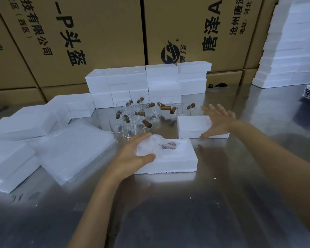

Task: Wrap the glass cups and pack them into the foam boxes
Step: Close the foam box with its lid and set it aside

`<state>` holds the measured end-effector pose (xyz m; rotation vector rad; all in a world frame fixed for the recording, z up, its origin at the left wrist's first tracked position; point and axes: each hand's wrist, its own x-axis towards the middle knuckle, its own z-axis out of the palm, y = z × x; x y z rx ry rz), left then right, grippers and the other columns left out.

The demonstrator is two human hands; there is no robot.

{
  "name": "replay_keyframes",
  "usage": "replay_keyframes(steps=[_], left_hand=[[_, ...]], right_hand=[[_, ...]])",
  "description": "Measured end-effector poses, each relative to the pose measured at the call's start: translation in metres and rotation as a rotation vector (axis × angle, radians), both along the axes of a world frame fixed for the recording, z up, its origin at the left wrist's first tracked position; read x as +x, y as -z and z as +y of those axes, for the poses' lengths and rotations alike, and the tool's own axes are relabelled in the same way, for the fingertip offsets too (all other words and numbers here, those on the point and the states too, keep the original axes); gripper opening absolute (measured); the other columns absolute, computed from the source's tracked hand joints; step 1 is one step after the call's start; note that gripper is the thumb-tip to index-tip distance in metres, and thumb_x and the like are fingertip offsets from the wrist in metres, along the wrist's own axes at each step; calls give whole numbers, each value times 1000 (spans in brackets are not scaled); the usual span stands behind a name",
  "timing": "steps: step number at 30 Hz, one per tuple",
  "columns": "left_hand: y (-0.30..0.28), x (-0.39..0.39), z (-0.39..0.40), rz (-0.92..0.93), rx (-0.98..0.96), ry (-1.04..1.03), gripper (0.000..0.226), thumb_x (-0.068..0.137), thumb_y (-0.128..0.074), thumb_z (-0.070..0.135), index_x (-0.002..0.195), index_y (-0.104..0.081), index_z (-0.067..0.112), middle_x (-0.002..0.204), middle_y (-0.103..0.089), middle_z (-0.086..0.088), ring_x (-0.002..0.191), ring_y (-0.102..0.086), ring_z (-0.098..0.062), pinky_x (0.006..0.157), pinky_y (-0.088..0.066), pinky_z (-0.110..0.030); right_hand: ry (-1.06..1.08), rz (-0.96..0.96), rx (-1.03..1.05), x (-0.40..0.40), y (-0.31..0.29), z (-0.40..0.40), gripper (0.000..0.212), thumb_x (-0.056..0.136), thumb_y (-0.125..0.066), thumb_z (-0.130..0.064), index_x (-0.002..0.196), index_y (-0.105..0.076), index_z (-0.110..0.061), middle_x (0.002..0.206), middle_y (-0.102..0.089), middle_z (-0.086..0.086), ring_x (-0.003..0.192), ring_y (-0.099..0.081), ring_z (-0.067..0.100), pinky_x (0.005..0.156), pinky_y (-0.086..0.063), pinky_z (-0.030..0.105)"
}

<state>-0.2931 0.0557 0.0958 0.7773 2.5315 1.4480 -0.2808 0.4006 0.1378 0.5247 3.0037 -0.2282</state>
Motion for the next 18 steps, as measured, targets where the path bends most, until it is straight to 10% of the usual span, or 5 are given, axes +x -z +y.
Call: replay_keyframes(steps=[6,12,18], left_hand=[[2,-3,-3,-54,31,25,57,83,-80,34,119,-52,68,128,-40,43,125,-34,5,99,-27,-16],[4,-5,-7,-146,67,87,95,65,-92,42,136,-32,64,121,-39,57,114,-34,33,92,-31,-6],[9,-3,-6,-172,172,95,84,56,-97,32,130,-58,38,122,-66,28,117,-60,6,90,-50,-12]], right_hand=[[30,33,-46,4,13,-2,132,28,-63,-91,145,-29,-42,143,-35,-2,137,-29,28,109,-21,47],[-91,313,-155,22,-38,-35,111,40,-64,-91,138,-32,-51,141,-39,-2,136,-32,28,103,-22,45],[-522,221,-178,48,-58,-113,84,57,-61,-90,132,-28,-73,130,-37,-20,131,-26,13,109,-22,39]])
